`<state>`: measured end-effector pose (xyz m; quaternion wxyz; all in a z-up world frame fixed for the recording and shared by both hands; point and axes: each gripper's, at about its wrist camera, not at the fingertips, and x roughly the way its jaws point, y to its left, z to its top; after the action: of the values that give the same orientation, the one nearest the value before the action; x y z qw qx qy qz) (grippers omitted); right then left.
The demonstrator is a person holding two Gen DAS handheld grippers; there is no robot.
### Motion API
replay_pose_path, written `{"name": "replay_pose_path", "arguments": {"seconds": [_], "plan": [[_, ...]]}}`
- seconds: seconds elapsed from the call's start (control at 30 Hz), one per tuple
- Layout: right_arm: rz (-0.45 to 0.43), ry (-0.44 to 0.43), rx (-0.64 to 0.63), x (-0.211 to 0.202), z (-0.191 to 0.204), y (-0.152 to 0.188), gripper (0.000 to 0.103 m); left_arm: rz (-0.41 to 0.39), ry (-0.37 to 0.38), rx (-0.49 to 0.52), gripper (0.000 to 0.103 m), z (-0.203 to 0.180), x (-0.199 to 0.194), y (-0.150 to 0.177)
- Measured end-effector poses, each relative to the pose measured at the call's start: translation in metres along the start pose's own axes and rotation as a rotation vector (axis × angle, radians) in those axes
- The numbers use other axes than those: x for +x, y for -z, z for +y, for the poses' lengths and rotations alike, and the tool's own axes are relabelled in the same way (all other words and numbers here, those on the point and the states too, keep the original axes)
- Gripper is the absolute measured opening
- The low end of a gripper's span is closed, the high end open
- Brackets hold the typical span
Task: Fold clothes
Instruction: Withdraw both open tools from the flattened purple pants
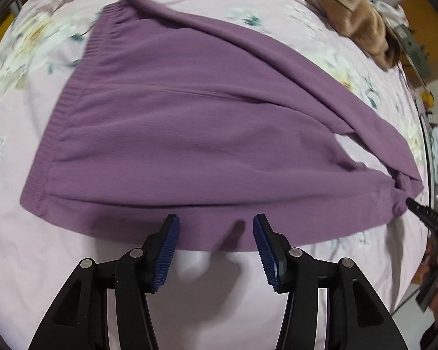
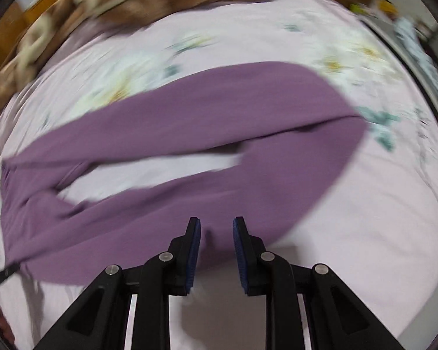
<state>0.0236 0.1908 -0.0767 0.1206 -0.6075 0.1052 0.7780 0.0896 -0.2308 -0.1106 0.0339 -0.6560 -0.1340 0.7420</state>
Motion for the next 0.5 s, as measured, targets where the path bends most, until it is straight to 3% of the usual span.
{"name": "replay_pose_path", "arguments": {"seconds": [0.3,0.5], "plan": [[-0.064,-0.029,0.198,0.008,-0.106,-0.052,0.031,-0.013,0.022,0.076,0.054,-0.094,0.01,-0.007],[-0.022,-0.153,0.123,0.035,-0.136,-0.097,0.033,0.002,0.031,0.072,0.054,-0.143,0.029,-0.012]]}}
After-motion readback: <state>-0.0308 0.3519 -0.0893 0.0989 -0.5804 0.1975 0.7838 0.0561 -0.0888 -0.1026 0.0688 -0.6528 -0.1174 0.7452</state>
